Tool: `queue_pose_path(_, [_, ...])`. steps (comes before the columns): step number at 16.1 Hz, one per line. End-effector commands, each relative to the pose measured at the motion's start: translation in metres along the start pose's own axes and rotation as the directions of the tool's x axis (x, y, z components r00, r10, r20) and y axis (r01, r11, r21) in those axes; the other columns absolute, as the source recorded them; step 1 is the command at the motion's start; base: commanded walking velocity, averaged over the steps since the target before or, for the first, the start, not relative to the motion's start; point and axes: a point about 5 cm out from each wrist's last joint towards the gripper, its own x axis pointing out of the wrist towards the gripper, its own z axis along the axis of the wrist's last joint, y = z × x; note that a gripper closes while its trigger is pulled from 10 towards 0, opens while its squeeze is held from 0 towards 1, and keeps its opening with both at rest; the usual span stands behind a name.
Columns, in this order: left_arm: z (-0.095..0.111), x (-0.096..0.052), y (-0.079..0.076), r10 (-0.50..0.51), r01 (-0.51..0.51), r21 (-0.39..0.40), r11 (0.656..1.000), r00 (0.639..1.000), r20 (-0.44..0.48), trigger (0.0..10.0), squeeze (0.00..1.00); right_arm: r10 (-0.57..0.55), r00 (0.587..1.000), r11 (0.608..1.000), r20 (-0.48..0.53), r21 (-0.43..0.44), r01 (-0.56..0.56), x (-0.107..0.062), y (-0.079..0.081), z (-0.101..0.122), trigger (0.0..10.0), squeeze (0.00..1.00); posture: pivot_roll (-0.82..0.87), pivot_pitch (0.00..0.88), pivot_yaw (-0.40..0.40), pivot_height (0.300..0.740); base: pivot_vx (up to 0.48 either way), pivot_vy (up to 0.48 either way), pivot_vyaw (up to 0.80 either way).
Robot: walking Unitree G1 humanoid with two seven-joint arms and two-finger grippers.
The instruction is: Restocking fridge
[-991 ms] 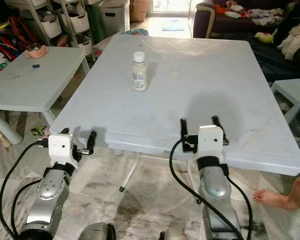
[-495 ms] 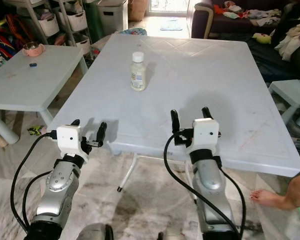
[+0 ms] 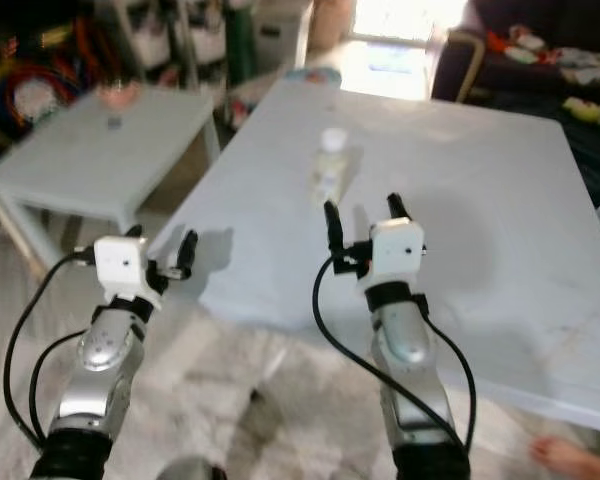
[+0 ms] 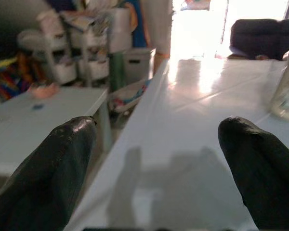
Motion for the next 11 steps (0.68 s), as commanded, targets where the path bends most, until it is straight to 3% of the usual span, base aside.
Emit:
queue_pose_path(1, [0.008,0.005,-0.01,-0.035,0.035,-0.005,0.999,0.999,0.022,10.0,0.0,-0.04,0.999,0.999,0.005,-0.024,0.04,0.0,-0.013,0.002,10.0,0.0,-0.07,0.0,0.016,0.74,0.36,0.0,0.0])
queue_pose_path(6, [0.0,-0.003,-0.016,-0.056,0.056,-0.007,0.998,0.998,-0.005,10.0,0.0,-0.053,0.999,0.998,-0.005,-0.032,0.053,-0.003,-0.013,-0.001,10.0,0.0,-0.07,0.0,0.03,0.74,0.0,0.0,0.0])
queue_pose_path(8, [0.0,-0.003,-0.019,-0.062,0.062,-0.013,0.998,0.998,-0.009,10.0,0.0,-0.001,1.0,0.996,0.026,-0.085,0.004,0.003,-0.008,0.005,10.0,0.0,-0.07,0.0,0.041,0.74,0.0,0.0,0.0])
queue_pose_path(11, [0.0,-0.004,-0.019,-0.069,0.068,-0.01,0.998,0.997,-0.02,10.0,0.0,-0.009,0.999,0.996,0.046,-0.084,0.013,0.013,-0.013,0.009,10.0,0.0,-0.07,0.0,0.051,0.74,0.0,0.0,0.0])
